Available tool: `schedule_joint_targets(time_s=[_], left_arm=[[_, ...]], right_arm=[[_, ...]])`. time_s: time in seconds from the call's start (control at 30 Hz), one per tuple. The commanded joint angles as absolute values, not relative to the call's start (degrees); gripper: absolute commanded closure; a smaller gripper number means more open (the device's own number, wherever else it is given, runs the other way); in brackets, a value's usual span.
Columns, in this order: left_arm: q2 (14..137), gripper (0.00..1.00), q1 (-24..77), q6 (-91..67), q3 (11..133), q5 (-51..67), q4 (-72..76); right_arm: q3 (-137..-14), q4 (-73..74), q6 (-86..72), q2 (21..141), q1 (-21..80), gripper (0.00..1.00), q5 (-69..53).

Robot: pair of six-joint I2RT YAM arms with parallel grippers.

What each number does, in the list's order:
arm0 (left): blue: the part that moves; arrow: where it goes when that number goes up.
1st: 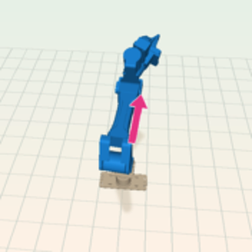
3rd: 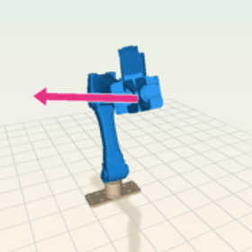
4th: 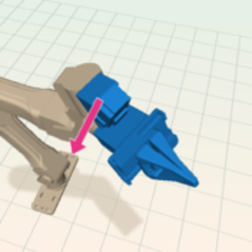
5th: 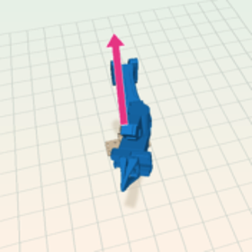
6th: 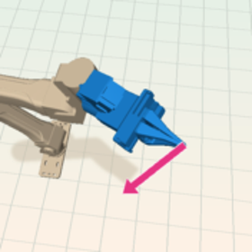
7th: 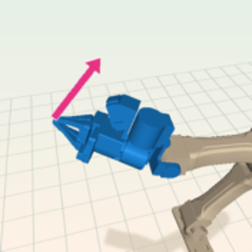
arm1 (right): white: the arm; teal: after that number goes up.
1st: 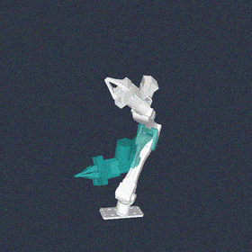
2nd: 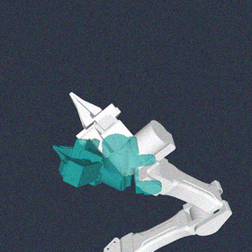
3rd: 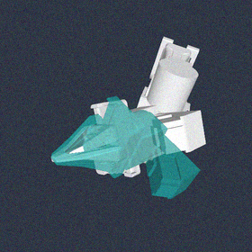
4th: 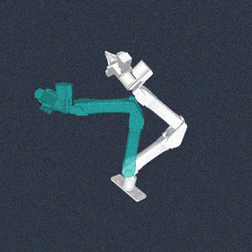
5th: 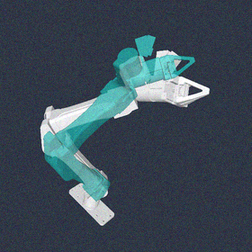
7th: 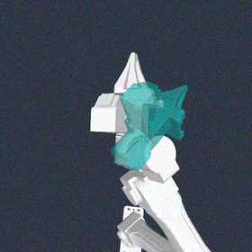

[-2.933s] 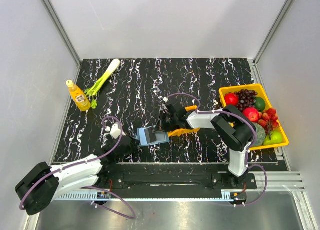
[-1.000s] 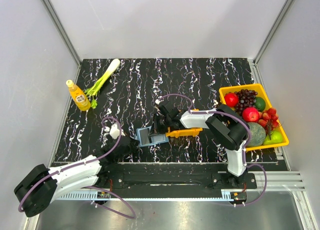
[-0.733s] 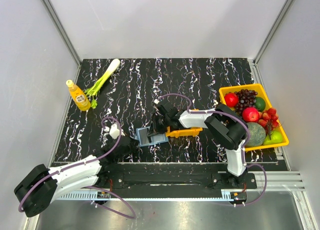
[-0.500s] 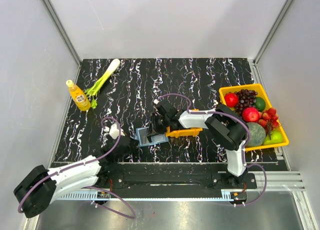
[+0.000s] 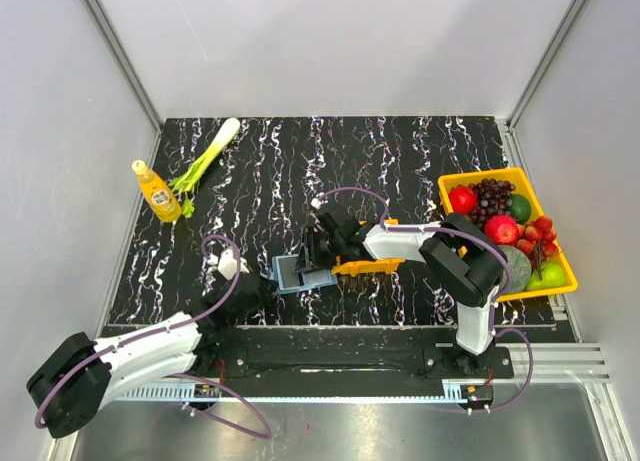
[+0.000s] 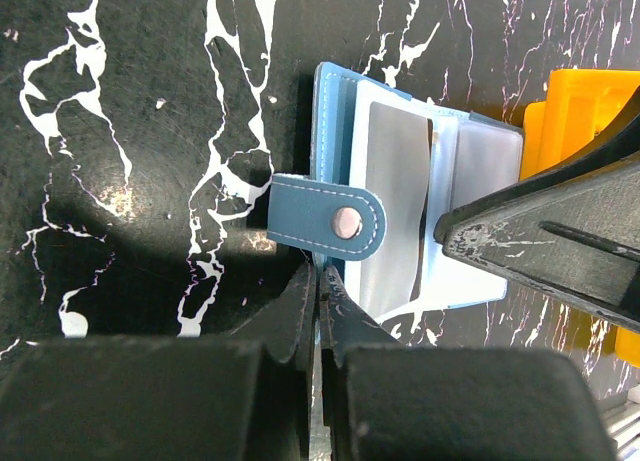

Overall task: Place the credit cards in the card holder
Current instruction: Insert the credit card into the card holder.

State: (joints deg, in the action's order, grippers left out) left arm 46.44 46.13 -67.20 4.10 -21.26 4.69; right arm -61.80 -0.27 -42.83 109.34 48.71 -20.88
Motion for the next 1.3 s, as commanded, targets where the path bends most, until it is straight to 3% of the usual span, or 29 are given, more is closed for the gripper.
schedule_joint_targets(time_s=[0.0, 0.4, 0.5, 0.8, 1.27], left_arm=[[46.58, 1.0, 46.14, -67.06, 3.95, -22.68, 6.68], [47.46, 1.0, 46.14, -66.53, 4.31, -22.23, 7.82], [47.29, 1.0, 46.14, -66.62, 4.13, -22.15, 7.91], [47.29, 1.0, 46.14, -66.45, 4.13, -21.97, 8.17], [44.82, 1.0, 46.14, -66.36, 3.34, -22.85, 7.56]], right_arm=[[-62.31, -2.9, -43.24, 109.16, 49.04, 0.57, -22.76], [-64.6, 2.11, -43.07, 111.62, 50.71, 0.57, -20.21], [-65.04, 2.02, -42.72, 111.71, 50.89, 0.63, -20.92], [-64.95, -3.25, -43.15, 112.24, 51.5, 0.66, -24.79], [-64.07, 5.97, -35.43, 100.21, 50.02, 0.61, -9.33]])
